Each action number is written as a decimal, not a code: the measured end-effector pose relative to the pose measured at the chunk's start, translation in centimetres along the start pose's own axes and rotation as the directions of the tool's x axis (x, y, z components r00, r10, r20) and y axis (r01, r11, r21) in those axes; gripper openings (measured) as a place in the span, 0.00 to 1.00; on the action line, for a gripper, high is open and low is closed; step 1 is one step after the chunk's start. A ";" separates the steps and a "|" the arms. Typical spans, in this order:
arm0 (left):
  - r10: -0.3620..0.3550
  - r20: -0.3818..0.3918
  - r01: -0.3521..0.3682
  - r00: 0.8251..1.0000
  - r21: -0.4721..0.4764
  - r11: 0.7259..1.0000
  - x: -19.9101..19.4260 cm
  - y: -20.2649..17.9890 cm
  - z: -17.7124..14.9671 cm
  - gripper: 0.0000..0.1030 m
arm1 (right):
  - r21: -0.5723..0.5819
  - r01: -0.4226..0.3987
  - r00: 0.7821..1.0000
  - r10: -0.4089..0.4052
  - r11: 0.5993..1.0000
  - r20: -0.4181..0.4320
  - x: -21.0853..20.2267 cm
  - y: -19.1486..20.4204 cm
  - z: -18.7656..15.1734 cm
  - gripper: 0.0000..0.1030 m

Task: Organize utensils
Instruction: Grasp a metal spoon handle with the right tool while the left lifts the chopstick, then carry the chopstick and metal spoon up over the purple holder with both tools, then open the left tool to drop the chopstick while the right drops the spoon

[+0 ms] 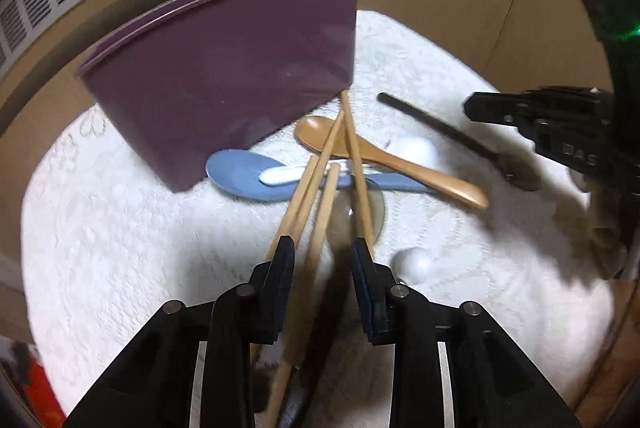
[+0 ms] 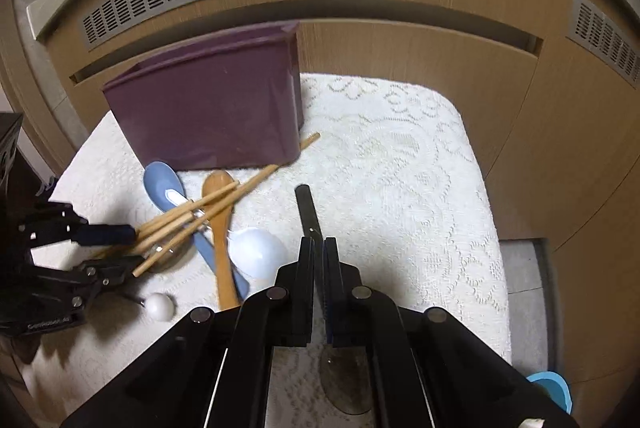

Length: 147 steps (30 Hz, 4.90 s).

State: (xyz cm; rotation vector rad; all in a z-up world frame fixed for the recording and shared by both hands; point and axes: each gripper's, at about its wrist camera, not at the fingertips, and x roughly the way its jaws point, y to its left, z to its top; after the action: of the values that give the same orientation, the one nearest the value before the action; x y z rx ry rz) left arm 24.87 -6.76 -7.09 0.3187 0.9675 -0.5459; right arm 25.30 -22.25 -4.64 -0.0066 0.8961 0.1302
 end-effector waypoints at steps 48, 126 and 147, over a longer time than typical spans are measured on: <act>0.004 0.505 0.087 0.863 -0.158 0.984 -21.8 -1.1 -3.7 0.12 | -0.132 -0.090 0.970 0.117 0.987 0.214 -12.8 6.2 -1.7 0.11; 0.228 0.710 -0.057 0.667 -0.256 0.965 -21.7 10.1 15.7 0.06 | -0.149 -0.157 0.800 0.214 0.976 0.561 -7.7 6.6 19.8 0.11; 0.179 0.554 0.012 0.813 -0.325 0.946 -9.8 13.2 12.2 0.17 | -0.132 -0.135 0.885 0.179 0.982 0.431 1.6 5.0 16.5 0.25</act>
State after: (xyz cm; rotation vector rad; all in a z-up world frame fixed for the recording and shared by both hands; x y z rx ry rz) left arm 36.42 1.05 7.98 -0.0996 0.4260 -0.3608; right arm 38.51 -16.09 4.70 0.0038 0.4320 0.3154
